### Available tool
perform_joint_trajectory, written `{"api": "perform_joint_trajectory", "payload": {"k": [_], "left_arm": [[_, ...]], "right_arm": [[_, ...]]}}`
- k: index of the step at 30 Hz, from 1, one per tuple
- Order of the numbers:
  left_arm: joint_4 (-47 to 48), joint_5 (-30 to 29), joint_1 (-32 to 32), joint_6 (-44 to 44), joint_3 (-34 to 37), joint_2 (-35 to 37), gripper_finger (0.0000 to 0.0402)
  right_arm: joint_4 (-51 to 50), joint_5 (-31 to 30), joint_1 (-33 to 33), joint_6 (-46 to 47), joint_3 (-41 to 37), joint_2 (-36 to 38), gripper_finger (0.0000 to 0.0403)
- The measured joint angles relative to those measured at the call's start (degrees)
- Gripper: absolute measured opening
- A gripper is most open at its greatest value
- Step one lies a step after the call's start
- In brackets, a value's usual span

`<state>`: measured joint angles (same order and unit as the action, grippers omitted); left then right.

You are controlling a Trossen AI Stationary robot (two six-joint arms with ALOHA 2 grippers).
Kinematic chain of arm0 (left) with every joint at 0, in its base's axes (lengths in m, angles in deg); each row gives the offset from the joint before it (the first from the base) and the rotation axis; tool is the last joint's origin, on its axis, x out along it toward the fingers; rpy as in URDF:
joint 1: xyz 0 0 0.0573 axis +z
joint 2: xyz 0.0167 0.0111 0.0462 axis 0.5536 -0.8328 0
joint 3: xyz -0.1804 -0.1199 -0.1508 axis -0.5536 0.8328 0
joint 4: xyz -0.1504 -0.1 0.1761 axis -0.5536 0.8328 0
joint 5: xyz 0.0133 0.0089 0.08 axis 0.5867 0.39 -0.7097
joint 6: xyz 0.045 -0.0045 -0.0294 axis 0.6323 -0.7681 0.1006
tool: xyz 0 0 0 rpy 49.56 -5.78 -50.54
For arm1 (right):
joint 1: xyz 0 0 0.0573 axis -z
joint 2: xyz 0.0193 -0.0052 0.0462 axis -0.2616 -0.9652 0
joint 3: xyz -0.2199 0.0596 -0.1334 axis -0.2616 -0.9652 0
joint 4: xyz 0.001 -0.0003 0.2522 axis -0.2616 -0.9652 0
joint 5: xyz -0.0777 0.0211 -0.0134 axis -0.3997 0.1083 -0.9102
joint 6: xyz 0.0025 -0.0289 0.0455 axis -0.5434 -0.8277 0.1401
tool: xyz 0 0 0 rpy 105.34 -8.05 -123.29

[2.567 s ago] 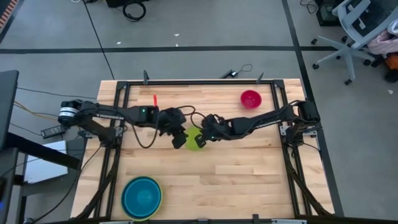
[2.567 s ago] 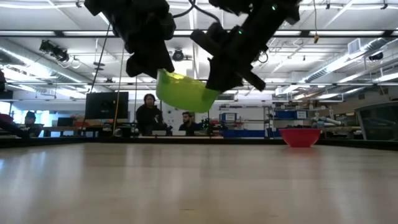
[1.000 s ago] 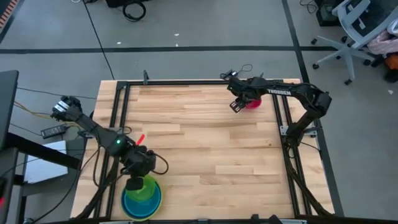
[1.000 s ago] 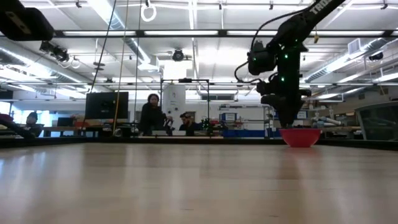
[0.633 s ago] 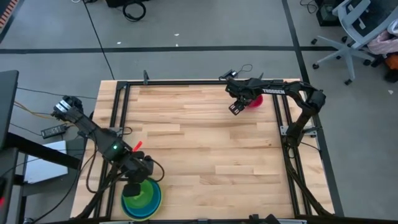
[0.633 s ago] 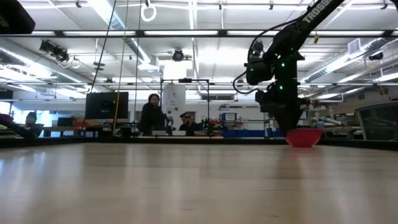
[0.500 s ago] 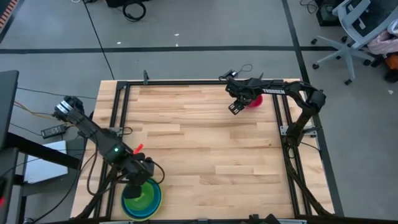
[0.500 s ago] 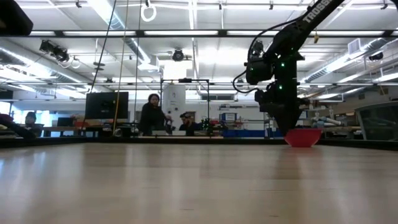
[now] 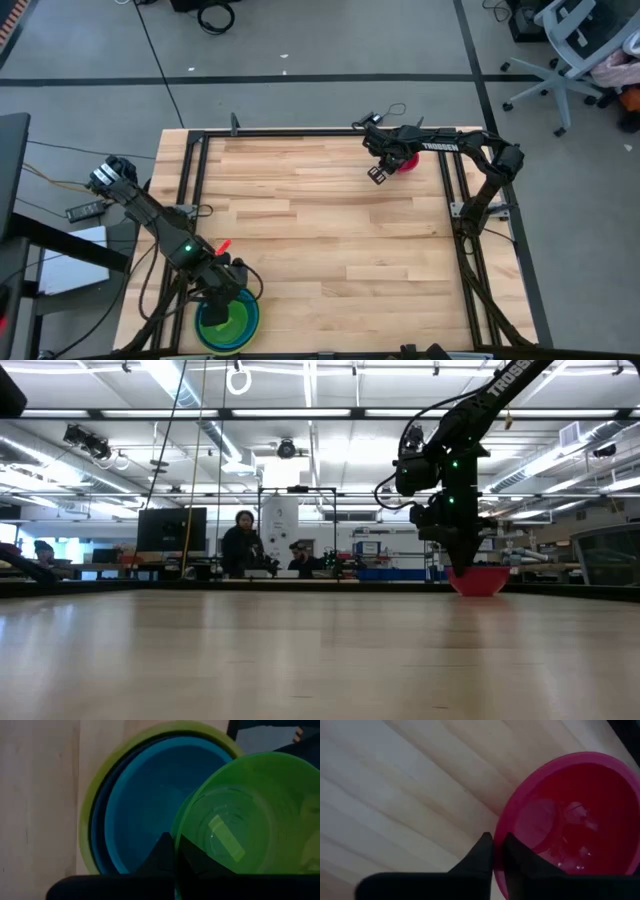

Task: Nest bowls inside each other
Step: Stack the light green bowl on top of the blue bowl, then stack the red bowl on top of the light green bowl

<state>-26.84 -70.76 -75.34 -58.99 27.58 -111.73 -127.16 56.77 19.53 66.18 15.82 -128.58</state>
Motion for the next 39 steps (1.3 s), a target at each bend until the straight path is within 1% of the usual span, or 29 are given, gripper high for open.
{"api": "perform_joint_trajectory", "payload": {"k": [2, 8, 14, 18, 23, 32, 34, 37, 39], "left_arm": [[-0.4, 0.1, -0.5, -0.7, 0.0, -0.4, 0.0], [-0.9, 0.7, -0.9, -1.0, 0.0, -2.5, 0.0001], [-2.0, 2.4, -1.0, -2.6, 0.0, -3.5, 0.0019], [-1.8, 2.0, -1.0, -3.9, 0.0, -3.5, 0.004], [2.2, -2.8, -0.5, -5.0, 0.0, -3.5, 0.0076], [2.9, -2.4, 1.8, -6.6, -0.1, -2.4, 0.0135], [4.0, -2.4, 2.5, -7.5, -0.1, -1.3, 0.0148], [8.0, -2.9, 4.4, -8.2, -0.2, 1.3, 0.0165], [11.5, -5.8, 6.7, -8.4, -0.2, 3.7, 0.0173]], "right_arm": [[0.0, -0.2, 0.0, 0.0, 0.0, 0.1, 0.002], [0.0, -0.6, 0.0, -0.1, 0.0, 0.1, 0.0027], [0.0, -0.6, 0.0, -0.4, 0.0, 0.1, 0.0021], [0.1, -0.8, 0.0, -1.0, 0.0, 0.1, 0.0021], [0.3, -1.3, 0.0, -1.4, 0.0, 0.1, 0.0021], [0.3, 0.1, -1.6, -1.8, 0.0, 0.1, 0.0021], [0.3, 1.3, -2.5, -1.7, 0.0, 0.2, 0.0021], [0.6, 5.0, -4.9, -0.5, 0.0, 1.4, 0.0021], [1.9, 7.5, -7.0, 1.4, 0.0, 2.8, 0.0021]]}}
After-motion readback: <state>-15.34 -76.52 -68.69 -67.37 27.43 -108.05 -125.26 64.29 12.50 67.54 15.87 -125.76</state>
